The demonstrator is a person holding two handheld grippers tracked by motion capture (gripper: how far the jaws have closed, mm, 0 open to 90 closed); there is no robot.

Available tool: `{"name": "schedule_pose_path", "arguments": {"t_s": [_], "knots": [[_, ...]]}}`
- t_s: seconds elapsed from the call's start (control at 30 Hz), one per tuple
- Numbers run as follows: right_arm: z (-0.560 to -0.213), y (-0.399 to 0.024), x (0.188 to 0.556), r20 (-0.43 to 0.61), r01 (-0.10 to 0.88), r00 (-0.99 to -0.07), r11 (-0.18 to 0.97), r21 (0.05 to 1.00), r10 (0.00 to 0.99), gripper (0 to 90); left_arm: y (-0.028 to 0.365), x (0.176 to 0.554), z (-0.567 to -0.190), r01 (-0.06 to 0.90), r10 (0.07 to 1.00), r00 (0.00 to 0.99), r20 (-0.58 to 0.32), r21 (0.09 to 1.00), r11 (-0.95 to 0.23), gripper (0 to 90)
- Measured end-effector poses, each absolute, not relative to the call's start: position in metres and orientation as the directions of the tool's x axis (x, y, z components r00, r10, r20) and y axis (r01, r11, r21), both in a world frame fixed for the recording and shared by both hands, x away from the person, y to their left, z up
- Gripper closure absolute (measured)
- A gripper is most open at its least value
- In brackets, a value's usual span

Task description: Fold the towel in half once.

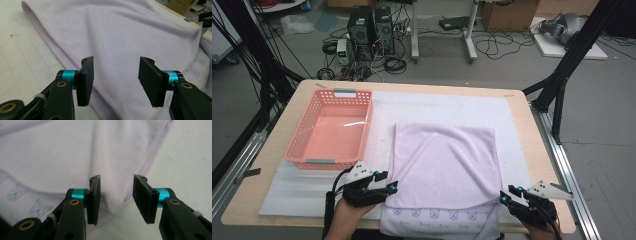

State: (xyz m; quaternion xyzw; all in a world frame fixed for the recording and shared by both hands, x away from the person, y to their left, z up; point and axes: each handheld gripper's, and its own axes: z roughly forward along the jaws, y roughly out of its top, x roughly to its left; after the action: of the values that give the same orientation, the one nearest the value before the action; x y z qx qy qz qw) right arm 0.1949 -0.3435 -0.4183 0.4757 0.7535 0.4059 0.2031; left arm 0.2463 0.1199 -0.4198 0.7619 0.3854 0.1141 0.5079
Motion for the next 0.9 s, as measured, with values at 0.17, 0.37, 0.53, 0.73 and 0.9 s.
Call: {"name": "schedule_pose_path", "arguments": {"t_s": [0.17,0.37,0.53,0.73,0.9], "knots": [[-0.405,-0.348,0.207,0.086,0.515,-0.451,0.18,0.838,0.888,54.5,0.107,0.273,-0.414,0.485,0.72,0.653,-0.234,0.86,-0.16,44.6],[-0.389,-0.367,0.221,0.084,0.459,-0.43,0.137,0.878,0.899,50.7,0.1,0.31,-0.412,0.502,0.761,0.611,-0.219,0.85,-0.159,43.6],[-0.399,-0.367,0.245,0.072,0.485,-0.439,0.168,0.858,0.896,49.4,0.092,0.335,-0.419,0.513,0.8,0.564,-0.206,0.846,-0.144,42.9],[-0.412,-0.364,0.272,0.08,0.52,-0.461,0.196,0.831,0.884,49.2,0.084,0.358,-0.428,0.482,0.847,0.517,-0.124,0.86,-0.168,43.6],[-0.413,-0.36,0.289,0.075,0.519,-0.482,0.215,0.827,0.873,48.9,0.081,0.378,-0.439,0.52,0.877,0.471,-0.096,0.833,-0.188,44.2]]}}
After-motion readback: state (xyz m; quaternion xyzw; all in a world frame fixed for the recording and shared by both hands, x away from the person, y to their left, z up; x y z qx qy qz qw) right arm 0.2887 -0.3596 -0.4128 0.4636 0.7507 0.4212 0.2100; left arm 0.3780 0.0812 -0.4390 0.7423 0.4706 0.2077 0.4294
